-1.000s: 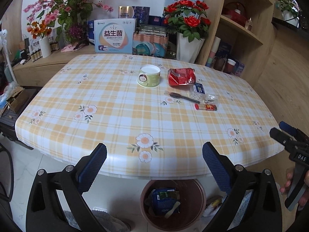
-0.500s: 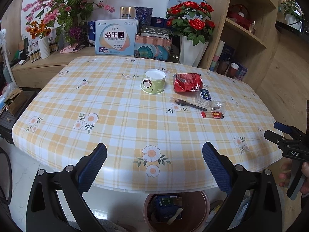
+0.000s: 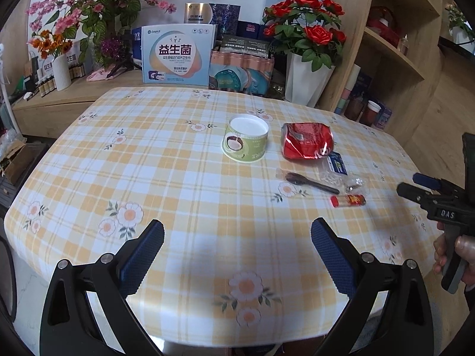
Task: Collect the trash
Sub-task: 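Move the right tool toward the red soda can on the table, then grasp the red soda can with the right tool and lift it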
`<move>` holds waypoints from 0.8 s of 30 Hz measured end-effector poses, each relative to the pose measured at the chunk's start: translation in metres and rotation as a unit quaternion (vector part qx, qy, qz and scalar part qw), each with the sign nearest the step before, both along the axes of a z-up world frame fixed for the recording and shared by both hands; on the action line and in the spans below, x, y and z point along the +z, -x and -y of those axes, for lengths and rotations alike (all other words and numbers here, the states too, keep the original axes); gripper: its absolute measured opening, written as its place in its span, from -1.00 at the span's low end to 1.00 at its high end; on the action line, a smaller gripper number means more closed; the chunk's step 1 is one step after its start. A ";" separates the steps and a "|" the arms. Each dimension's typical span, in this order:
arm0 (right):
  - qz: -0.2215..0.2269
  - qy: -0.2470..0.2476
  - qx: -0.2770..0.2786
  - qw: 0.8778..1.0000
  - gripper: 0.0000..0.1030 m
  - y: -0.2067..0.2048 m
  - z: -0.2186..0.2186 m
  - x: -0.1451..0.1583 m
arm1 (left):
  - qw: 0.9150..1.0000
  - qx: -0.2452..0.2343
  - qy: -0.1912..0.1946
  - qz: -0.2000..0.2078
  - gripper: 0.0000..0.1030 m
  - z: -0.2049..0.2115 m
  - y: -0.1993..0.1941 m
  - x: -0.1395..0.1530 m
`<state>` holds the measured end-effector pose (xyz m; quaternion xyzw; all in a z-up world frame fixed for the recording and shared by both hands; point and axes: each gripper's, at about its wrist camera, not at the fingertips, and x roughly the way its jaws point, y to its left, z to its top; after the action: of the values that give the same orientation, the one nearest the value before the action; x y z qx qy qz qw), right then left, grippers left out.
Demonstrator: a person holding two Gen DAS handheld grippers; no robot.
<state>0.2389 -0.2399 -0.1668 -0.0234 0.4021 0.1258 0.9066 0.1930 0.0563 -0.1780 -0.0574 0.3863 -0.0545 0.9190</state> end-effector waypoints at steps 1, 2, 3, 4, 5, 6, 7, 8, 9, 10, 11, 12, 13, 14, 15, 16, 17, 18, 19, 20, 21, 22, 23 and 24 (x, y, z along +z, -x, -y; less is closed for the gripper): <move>0.004 -0.007 0.002 1.000 0.85 -0.012 -0.006 0.000 | 1.000 0.001 -0.002 0.003 0.88 -0.001 -0.006 0.000; 0.008 -0.013 0.004 1.000 0.85 -0.026 -0.012 0.000 | 1.000 0.002 -0.005 0.006 0.88 -0.002 -0.012 0.000; 0.010 -0.019 0.007 1.000 0.84 -0.039 -0.018 -0.001 | 1.000 0.003 -0.007 0.009 0.88 -0.002 -0.017 0.001; 0.009 -0.026 0.009 1.000 0.76 -0.052 -0.024 -0.003 | 1.000 0.005 -0.009 0.012 0.88 -0.004 -0.026 0.001; 0.005 -0.033 0.011 0.999 0.66 -0.068 -0.029 -0.006 | 1.000 0.007 -0.009 0.014 0.88 -0.006 -0.031 0.001; -0.002 -0.037 0.010 0.999 0.64 -0.080 -0.033 -0.009 | 1.000 0.009 -0.008 0.015 0.88 -0.008 -0.037 0.001; -0.007 -0.043 0.007 0.999 0.63 -0.092 -0.037 -0.011 | 1.000 0.013 -0.006 0.014 0.88 -0.011 -0.044 0.001; -0.014 -0.053 0.002 0.998 0.63 -0.106 -0.040 -0.016 | 1.000 0.017 -0.002 0.014 0.88 -0.014 -0.051 0.000; -0.018 -0.058 -0.002 0.998 0.63 -0.115 -0.042 -0.019 | 1.000 0.021 0.002 0.014 0.88 -0.018 -0.056 0.000; -0.024 -0.064 -0.007 0.998 0.61 -0.126 -0.045 -0.023 | 1.000 0.024 0.004 0.015 0.88 -0.020 -0.060 0.000; -0.031 -0.071 -0.011 0.997 0.59 -0.135 -0.047 -0.027 | 0.999 0.028 0.006 0.015 0.88 -0.022 -0.064 0.000; -0.036 -0.076 -0.014 0.996 0.58 -0.140 -0.049 -0.030 | 0.999 0.031 0.008 0.014 0.88 -0.025 -0.068 -0.001; -0.042 -0.079 -0.018 0.996 0.57 -0.146 -0.050 -0.034 | 0.999 0.031 0.008 0.013 0.88 -0.026 -0.071 -0.002; -0.050 -0.082 -0.024 0.995 0.54 -0.153 -0.052 -0.039 | 0.999 0.031 0.008 0.012 0.88 -0.026 -0.074 -0.003; -0.053 -0.083 -0.028 0.995 0.53 -0.156 -0.053 -0.043 | 0.999 0.031 0.007 0.012 0.88 -0.026 -0.076 -0.004; -0.057 -0.084 -0.034 0.994 0.51 -0.160 -0.054 -0.047 | 1.000 0.029 0.004 0.011 0.88 -0.026 -0.079 -0.006; -0.061 -0.089 -0.039 0.993 0.48 -0.164 -0.054 -0.050 | 1.000 0.027 0.002 0.009 0.88 -0.025 -0.082 -0.007; -0.066 -0.091 -0.044 0.993 0.44 -0.167 -0.054 -0.053 | 1.000 0.025 0.000 0.008 0.88 -0.025 -0.085 -0.009; -0.072 -0.094 -0.049 0.992 0.36 -0.169 -0.053 -0.056 | 1.000 0.024 -0.001 0.006 0.88 -0.024 -0.087 -0.011; -0.078 -0.100 -0.050 0.991 0.20 -0.170 -0.052 -0.059 | 1.000 0.023 -0.001 0.004 0.88 -0.023 -0.088 -0.013; -0.082 -0.101 -0.050 0.990 0.11 -0.171 -0.051 -0.061 | 1.000 0.021 0.001 0.002 0.88 -0.023 -0.091 -0.015; -0.084 -0.105 -0.047 0.990 -0.03 -0.171 -0.051 -0.062 | 1.000 0.020 0.002 0.000 0.88 -0.022 -0.093 -0.016; -0.082 -0.105 -0.049 0.990 -0.03 -0.170 -0.050 -0.061 | 1.000 0.018 0.002 -0.001 0.88 -0.021 -0.094 -0.017; -0.080 -0.104 -0.050 0.990 -0.04 -0.169 -0.049 -0.059 | 1.000 0.015 0.002 -0.002 0.88 -0.019 -0.096 -0.018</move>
<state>0.4075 -0.1914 -0.2261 0.1012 0.4588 0.1231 0.8741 0.2889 0.0757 -0.1957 -0.0656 0.3869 -0.0411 0.9189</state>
